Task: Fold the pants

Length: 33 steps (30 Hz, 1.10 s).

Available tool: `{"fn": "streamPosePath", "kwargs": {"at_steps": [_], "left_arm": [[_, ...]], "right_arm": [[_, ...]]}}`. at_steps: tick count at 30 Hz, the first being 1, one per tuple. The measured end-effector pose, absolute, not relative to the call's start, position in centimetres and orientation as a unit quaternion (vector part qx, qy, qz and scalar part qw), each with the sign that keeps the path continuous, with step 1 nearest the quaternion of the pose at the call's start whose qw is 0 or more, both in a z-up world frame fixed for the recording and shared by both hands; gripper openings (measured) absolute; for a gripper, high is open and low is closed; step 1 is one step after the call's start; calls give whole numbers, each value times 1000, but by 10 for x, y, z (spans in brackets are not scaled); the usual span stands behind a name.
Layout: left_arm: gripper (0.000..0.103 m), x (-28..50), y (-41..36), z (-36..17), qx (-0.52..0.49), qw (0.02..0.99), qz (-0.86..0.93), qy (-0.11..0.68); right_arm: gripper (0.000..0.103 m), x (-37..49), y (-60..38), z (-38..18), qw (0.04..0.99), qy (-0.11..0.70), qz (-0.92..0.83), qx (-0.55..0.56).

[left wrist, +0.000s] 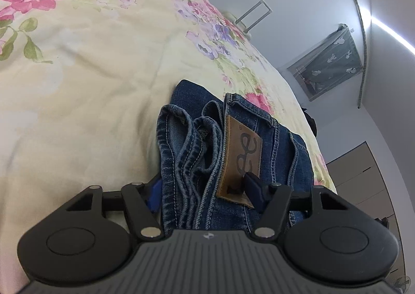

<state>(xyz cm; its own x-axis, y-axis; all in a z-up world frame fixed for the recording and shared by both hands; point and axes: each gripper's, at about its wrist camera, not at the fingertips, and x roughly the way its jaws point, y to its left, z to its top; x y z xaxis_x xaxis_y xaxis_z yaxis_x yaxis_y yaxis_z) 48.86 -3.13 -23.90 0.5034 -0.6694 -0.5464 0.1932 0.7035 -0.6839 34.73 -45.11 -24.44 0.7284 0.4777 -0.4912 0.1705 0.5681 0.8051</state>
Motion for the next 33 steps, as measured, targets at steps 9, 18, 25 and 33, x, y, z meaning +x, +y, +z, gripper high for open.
{"fn": "streamPosePath", "kwargs": {"at_steps": [9,18,25,33], "left_arm": [[40,476,-50,-206,-204,854,-232,420],[28,460,-45,-166,-153,866,-222,421],[27,436,-1,-123,-158,870,-231,406],[27,414,105,-87,-133,886,-190,402]], "right_arm": [[18,348,-445,-227,829,351,109,422],[15,351,-421,-167,860,361,117,342],[15,328,-392,-113,869,355,138,316],[15,319,-301,-96,852,358,188,333]]}}
